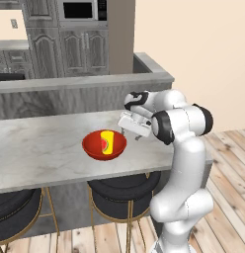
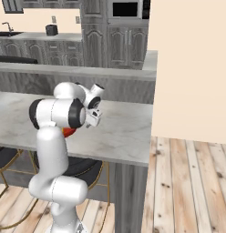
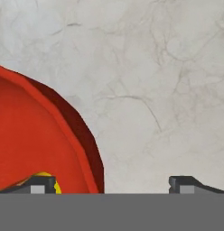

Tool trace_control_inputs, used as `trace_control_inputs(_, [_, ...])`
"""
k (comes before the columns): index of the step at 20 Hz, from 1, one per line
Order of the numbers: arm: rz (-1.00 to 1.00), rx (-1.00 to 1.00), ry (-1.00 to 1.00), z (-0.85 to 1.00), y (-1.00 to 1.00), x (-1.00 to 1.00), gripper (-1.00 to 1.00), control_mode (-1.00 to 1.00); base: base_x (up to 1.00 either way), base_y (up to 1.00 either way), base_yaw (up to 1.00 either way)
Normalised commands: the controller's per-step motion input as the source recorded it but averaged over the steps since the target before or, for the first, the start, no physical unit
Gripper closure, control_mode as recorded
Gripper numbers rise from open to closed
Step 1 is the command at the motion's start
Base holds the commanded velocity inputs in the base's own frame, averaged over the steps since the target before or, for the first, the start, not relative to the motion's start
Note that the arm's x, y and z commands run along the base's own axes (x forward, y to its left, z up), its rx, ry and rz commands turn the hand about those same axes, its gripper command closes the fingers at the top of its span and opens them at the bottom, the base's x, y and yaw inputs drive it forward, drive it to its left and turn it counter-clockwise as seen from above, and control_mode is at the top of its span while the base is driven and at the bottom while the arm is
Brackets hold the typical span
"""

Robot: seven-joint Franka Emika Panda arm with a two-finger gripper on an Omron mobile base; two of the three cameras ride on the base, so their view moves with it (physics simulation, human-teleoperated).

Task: Place the cup inside the bowl on the dining table and move the bowl to any counter.

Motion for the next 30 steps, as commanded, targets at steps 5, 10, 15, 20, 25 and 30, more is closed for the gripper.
trace_control_inputs(5, [0.00, 0.04, 0.05, -0.01, 0.12, 0.00, -1.00, -1.00, 0.00, 0.00, 0.00])
trace_control_inputs(10, [0.00, 0.03, 0.00, -0.02, 0.17, 0.00, -1.00, -1.00, 0.00, 0.00, 0.00])
trace_control_inputs(15, [0.00, 0.00, 0.00, -0.12, 0.15, 0.00, -1.00, -1.00, 0.00, 0.00, 0.00])
trace_control_inputs(20, [0.00, 0.00, 0.00, -0.15, 0.13, 0.00, -1.00, -1.00, 0.00, 0.00, 0.00])
trace_control_inputs(25, [0.00, 0.00, 0.00, -0.19, 0.10, 0.00, -1.00, -1.00, 0.00, 0.00, 0.00])
trace_control_inputs(30, [0.00, 0.00, 0.01, -0.20, 0.08, 0.00, -1.00, -1.00, 0.00, 0.00, 0.00])
